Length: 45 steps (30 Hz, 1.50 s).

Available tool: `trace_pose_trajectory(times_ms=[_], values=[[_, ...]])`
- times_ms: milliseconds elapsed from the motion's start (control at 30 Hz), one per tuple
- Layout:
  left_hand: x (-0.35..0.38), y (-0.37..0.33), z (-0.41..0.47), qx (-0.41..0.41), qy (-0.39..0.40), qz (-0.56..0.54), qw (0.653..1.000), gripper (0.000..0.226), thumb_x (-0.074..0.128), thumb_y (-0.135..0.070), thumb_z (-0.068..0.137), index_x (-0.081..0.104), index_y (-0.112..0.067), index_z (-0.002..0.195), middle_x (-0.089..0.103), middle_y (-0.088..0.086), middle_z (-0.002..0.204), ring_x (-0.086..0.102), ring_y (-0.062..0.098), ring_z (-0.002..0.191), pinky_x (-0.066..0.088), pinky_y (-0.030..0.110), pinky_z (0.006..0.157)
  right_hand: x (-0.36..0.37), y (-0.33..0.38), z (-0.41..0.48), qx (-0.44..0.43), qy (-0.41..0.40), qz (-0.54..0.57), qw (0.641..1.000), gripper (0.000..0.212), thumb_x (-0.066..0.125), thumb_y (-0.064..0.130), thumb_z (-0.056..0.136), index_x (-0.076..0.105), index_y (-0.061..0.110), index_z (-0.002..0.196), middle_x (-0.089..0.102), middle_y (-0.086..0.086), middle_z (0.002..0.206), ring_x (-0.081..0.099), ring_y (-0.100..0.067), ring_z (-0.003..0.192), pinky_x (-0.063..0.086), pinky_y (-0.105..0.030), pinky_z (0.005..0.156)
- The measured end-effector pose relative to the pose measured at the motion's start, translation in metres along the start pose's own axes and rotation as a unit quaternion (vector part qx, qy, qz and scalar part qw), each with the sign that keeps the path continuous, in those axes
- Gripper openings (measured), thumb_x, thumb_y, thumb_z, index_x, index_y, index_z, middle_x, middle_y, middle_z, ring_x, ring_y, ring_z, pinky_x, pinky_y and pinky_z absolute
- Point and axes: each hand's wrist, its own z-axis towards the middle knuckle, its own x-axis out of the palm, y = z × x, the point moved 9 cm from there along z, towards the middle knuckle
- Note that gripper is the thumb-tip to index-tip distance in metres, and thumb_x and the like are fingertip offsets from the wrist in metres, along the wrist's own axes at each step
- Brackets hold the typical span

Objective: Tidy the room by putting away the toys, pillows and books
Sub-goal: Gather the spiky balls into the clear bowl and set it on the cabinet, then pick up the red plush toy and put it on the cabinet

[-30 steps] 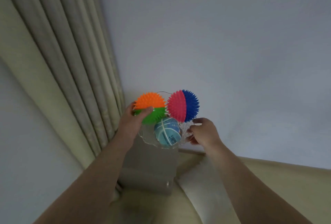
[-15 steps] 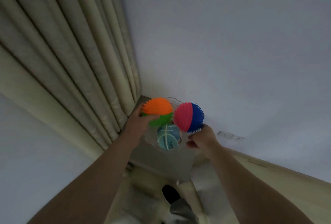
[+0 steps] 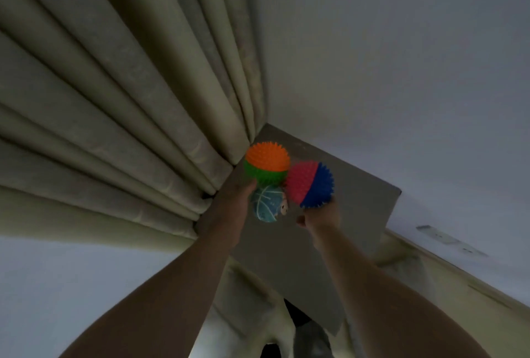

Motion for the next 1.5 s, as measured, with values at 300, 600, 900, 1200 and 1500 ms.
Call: trace_pose_trajectory(times_ms=[300,600,900,1200,1500], values=[[0.006,0.023,0.075,-0.003,-0.039,-0.078,0.996,0.054,0.074,-0.045,0.071,0.069,-0.021,0.120,0.074,0.003,0.115,0.070,0.024,0.108,0.050,0.054,0.104,0.090,-0.006,0.074,0.057,0.030,0.098,0.993,0.034,0.059,-0.009,0.091,0.051,0.017,0.111,0.058,0.000,0.093,0.071,-0.030,0.086,0.063,-0.051,0.075],[0.021,0.010,0.099,0.004,-0.013,-0.025,1.000,0.066,0.075,-0.037,0.062,0.068,-0.025,0.126,0.074,0.001,0.117,0.069,0.022,0.108,0.054,0.048,0.100,0.098,-0.011,0.103,0.068,0.007,0.113,0.991,0.035,0.050,-0.008,0.094,0.051,0.016,0.119,0.060,-0.007,0.118,0.070,-0.027,0.085,0.065,-0.046,0.073],[0.041,0.016,0.112,-0.060,-0.013,-0.109,0.992,0.082,0.071,-0.033,0.063,0.055,-0.013,0.141,0.065,0.012,0.132,0.064,0.031,0.116,0.049,0.051,0.105,0.092,-0.005,0.121,0.074,-0.001,0.053,0.996,0.030,0.052,-0.008,0.094,0.054,0.011,0.118,0.061,-0.011,0.107,0.070,-0.032,0.089,0.064,-0.048,0.074],[0.037,0.003,0.068,-0.087,-0.054,-0.016,0.995,0.059,0.064,-0.021,0.093,0.046,-0.007,0.148,0.054,0.009,0.144,0.052,0.031,0.132,0.043,0.041,0.110,0.077,-0.008,0.105,0.081,-0.015,-0.012,0.996,0.032,0.067,0.015,0.092,0.051,0.011,0.119,0.060,-0.012,0.109,0.068,-0.029,0.094,0.061,-0.049,0.084],[-0.048,0.015,-0.117,-0.156,-0.105,-0.211,0.959,0.026,0.070,-0.003,0.089,0.073,-0.011,0.114,0.071,0.008,0.108,0.065,0.020,0.096,0.053,0.023,0.077,0.076,0.017,-0.108,0.097,0.133,0.017,0.986,0.011,0.060,0.014,0.101,0.064,0.012,0.090,0.065,-0.006,0.086,0.064,-0.018,0.079,0.058,-0.036,0.083]])
